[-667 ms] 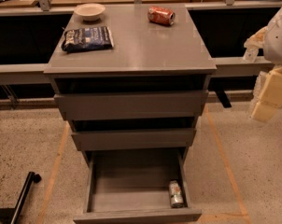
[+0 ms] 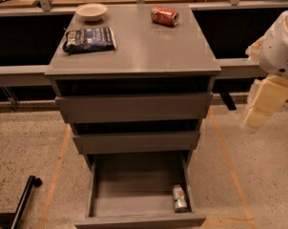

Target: Pick 7up can from bottom drawer and place on counter

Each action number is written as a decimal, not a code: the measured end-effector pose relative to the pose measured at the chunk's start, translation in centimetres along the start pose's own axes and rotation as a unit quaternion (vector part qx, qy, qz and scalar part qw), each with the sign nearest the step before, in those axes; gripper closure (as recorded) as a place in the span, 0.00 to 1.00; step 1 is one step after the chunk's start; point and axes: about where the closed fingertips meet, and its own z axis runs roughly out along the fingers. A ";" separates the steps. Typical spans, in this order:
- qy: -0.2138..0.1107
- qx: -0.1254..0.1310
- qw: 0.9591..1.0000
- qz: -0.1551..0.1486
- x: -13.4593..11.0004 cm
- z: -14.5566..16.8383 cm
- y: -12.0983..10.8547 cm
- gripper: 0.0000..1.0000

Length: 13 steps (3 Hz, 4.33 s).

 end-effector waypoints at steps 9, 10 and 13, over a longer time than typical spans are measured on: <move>-0.113 -0.189 0.971 0.095 -1.2 25.1 2.1 0.00; -0.123 -0.189 0.968 0.109 -0.9 25.6 2.1 0.00; -0.131 -0.242 0.939 0.208 0.0 37.0 3.2 0.00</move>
Offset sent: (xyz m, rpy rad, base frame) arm 0.0389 0.0115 -0.1593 -0.0516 0.1519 -0.1731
